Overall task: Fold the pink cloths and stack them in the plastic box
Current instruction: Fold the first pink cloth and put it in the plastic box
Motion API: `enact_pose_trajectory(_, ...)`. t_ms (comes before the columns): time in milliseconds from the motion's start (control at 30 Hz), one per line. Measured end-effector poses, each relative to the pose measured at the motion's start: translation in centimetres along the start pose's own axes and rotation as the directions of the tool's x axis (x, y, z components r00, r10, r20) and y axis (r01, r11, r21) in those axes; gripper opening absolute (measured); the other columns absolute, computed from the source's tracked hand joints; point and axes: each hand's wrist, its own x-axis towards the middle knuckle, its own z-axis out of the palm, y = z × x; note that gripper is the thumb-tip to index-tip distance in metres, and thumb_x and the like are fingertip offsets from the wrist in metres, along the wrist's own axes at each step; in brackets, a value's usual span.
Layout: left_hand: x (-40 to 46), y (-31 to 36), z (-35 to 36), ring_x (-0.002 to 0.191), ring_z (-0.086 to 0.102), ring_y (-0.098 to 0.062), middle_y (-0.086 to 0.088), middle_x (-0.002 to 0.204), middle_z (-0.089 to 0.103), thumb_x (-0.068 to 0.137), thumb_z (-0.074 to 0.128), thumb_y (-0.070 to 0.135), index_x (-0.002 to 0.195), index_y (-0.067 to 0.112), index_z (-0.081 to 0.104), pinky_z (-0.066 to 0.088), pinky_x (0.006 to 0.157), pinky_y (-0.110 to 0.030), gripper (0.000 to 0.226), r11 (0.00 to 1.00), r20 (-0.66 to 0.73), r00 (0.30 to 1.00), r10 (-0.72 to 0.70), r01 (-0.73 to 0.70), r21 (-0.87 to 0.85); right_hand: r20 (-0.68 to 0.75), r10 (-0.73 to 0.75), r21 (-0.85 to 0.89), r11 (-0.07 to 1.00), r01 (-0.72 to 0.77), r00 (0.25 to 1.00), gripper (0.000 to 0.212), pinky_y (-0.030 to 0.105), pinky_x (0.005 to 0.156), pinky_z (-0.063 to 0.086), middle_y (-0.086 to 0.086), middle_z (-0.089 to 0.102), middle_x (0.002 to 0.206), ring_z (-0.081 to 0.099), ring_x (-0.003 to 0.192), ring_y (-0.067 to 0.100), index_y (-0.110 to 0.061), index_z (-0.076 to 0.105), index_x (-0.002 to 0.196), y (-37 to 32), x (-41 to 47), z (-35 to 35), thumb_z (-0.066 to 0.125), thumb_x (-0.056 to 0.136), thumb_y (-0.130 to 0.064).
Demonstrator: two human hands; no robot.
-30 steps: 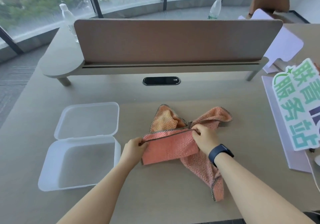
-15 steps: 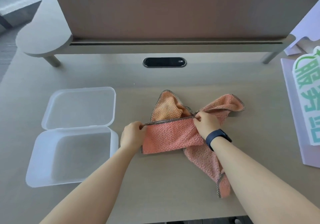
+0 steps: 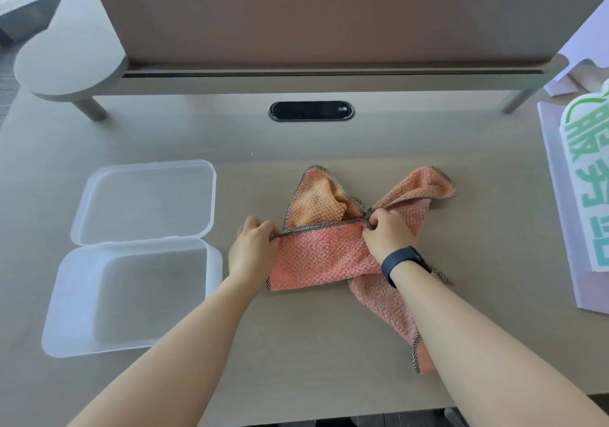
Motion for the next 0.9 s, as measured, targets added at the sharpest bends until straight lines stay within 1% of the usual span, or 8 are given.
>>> enact_pose_trajectory(133,-0.6,0.3,0.1,0.096,0.045,-0.018,0.003,0.095,0.052,0.087,0.054,0.019,0.089,0.017,0.060,0.038,0.057,-0.030,0.007,0.999,-0.044,0.999,0.032,-0.033,-0.020,-0.155,-0.065,0.003,0.998,0.066,0.986,0.020,0.028,0.052,0.039,0.001,0.049,0.087,0.050,0.061,0.024,-0.023,0.047,0.070,0.2,-1.1,0.1,0.060,0.085,-0.020)
enact_pose_trajectory(267,-1.8,0.6,-0.4,0.067,0.053,-0.022,0.003,0.072,0.058,0.077,0.054,0.016,0.071,0.017,0.049,0.039,0.050,-0.032,0.008,0.988,0.003,1.000,-0.010,0.010,-0.153,-0.232,-0.071,0.068,0.994,0.089,0.970,0.016,0.030,0.052,0.040,0.001,0.050,0.086,0.049,0.061,0.026,-0.021,0.050,0.071,0.0,-1.8,-0.8,0.060,0.082,-0.017)
enact_pose_trajectory(367,-3.6,0.7,-0.7,0.060,0.055,-0.023,0.002,0.064,0.059,0.074,0.054,0.016,0.069,0.019,0.047,0.045,0.050,-0.036,0.010,0.961,0.036,0.998,-0.060,0.067,-0.268,-0.265,-0.103,0.115,0.984,0.138,0.959,0.011,0.032,0.054,0.043,0.000,0.056,0.077,0.052,0.063,0.026,-0.020,0.053,0.074,-1.0,-1.8,-2.1,0.060,0.083,-0.017)
enact_pose_trajectory(467,-6.0,0.3,-0.4,0.061,0.057,-0.023,0.001,0.063,0.060,0.075,0.056,0.017,0.071,0.023,0.045,0.045,0.050,-0.036,0.012,0.945,0.084,0.995,-0.062,0.085,-0.315,-0.252,-0.191,0.063,0.975,0.213,0.949,0.004,0.031,0.052,0.046,-0.003,0.062,0.068,0.056,0.062,0.027,-0.024,0.056,0.083,-2.9,-1.6,-3.5,0.057,0.084,-0.021)
enact_pose_trajectory(567,-8.5,-0.3,0.1,0.060,0.054,-0.019,0.003,0.066,0.061,0.076,0.060,0.026,0.070,0.024,0.045,0.046,0.051,-0.033,0.016,0.937,0.164,0.986,-0.043,0.096,-0.337,-0.222,-0.346,-0.056,0.938,0.342,0.912,0.007,0.024,0.046,0.038,-0.007,0.063,0.067,0.058,0.059,0.024,-0.028,0.059,0.091,-5.7,-1.4,-3.9,0.057,0.085,-0.024)
enact_pose_trajectory(700,-10.7,-1.0,0.5,0.053,0.044,-0.012,0.005,0.064,0.057,0.077,0.058,0.036,0.068,0.022,0.044,0.038,0.049,-0.029,0.021,0.949,0.212,0.976,-0.042,0.106,-0.299,-0.101,-0.507,-0.126,0.860,0.495,0.856,0.013,0.025,0.050,0.038,-0.003,0.069,0.080,0.062,0.065,0.026,-0.028,0.058,0.094,-9.4,-1.3,-2.4,0.056,0.083,-0.024)
enact_pose_trajectory(800,-11.4,-1.4,0.6,0.053,0.040,-0.014,0.006,0.060,0.050,0.078,0.053,0.038,0.066,0.022,0.039,0.031,0.048,-0.030,0.025,0.975,0.213,0.976,-0.053,0.096,-0.201,-0.016,-0.535,-0.120,0.840,0.529,0.845,0.011,0.027,0.056,0.038,0.001,0.064,0.100,0.061,0.072,0.029,-0.029,0.055,0.091,-11.3,-1.3,-0.4,0.052,0.082,-0.024)
enact_pose_trajectory(900,-11.7,-1.6,0.8,0.058,0.043,-0.019,0.005,0.064,0.051,0.083,0.048,0.039,0.067,0.022,0.037,0.033,0.051,-0.030,0.026,0.993,0.222,0.974,-0.056,0.076,-0.086,0.030,-0.495,-0.136,0.859,0.494,0.868,0.012,0.029,0.058,0.039,0.004,0.057,0.096,0.060,0.073,0.032,-0.030,0.052,0.092,-12.1,-1.7,1.4,0.049,0.080,-0.028)
